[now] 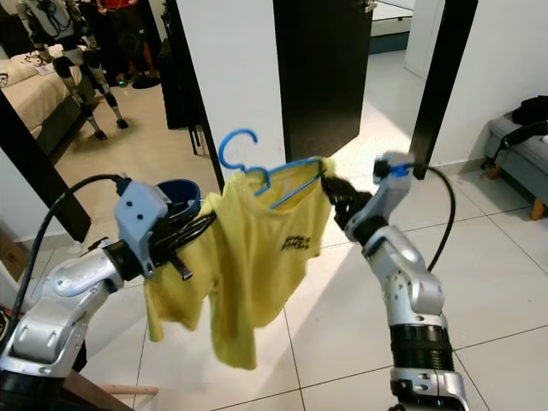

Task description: Hang hanger

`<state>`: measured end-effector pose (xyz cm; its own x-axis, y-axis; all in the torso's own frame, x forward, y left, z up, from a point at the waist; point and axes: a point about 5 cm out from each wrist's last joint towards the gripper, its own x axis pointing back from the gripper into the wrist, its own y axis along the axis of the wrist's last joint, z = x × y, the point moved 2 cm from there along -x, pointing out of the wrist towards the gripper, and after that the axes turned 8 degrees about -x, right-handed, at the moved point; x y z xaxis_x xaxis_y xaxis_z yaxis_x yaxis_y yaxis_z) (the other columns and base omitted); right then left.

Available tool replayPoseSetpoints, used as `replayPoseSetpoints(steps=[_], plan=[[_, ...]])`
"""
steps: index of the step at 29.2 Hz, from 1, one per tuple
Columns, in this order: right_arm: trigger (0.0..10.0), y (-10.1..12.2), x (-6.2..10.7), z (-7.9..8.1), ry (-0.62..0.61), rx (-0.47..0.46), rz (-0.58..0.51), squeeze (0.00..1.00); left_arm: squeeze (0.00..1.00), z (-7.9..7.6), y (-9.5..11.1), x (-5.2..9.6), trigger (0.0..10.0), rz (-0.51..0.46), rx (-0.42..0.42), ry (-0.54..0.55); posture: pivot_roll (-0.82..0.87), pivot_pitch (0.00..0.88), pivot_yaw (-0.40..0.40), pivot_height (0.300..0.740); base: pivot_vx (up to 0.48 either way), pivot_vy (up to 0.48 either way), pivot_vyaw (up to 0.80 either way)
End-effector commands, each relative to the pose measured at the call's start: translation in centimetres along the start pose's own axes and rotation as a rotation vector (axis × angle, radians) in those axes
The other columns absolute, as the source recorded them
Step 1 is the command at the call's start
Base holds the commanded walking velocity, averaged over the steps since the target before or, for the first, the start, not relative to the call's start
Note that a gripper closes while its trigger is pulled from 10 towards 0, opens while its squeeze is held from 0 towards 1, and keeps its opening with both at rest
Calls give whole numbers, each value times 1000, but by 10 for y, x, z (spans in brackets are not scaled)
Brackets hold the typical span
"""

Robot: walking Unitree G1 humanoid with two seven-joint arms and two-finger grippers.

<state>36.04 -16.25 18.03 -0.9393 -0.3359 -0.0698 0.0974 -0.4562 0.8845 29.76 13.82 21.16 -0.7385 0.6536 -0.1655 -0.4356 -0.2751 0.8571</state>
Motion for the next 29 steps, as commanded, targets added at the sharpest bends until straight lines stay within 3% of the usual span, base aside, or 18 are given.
replayPoseSetpoints(steps=[1,6,7,8,20,21,27,28,29], plan=[[10000,3,-1,1,-14,14,-21,1000,0,-1,9,-2,10000,-36,-4,2,-71,0,40,740,0,0,0],[10000,8,-2,-1,-37,-6,-40,1000,0,-3,9,-3,10000,-43,-1,-5,-70,0,40,740,0,0,0],[10000,11,-2,0,-30,-29,-56,220,0,-4,10,-4,10000,-47,2,-7,-68,0,41,740,0,0,0],[10000,14,-3,1,-17,-56,-76,0,0,-5,11,-5,10000,-52,4,-10,-66,0,41,740,0,0,0],[10000,26,-6,5,-9,-74,-139,0,0,-10,14,-7,10000,-62,18,-22,-64,0,43,740,0,0,0],[9255,25,-6,4,-22,-63,-136,0,0,-11,15,-7,10000,-65,19,-23,-64,0,43,740,0,0,0],[9020,28,-8,-3,-71,-55,-150,0,0,-13,18,-8,10000,-71,19,-25,-61,0,37,740,0,0,0],[8078,30,-8,-4,-80,-57,-156,0,0,-13,18,-8,10000,-73,20,-24,-60,0,36,740,0,0,0],[5451,31,-8,-5,-88,-58,-162,0,0,-14,19,-8,10000,-74,21,-23,-58,0,33,740,0,0,0]])
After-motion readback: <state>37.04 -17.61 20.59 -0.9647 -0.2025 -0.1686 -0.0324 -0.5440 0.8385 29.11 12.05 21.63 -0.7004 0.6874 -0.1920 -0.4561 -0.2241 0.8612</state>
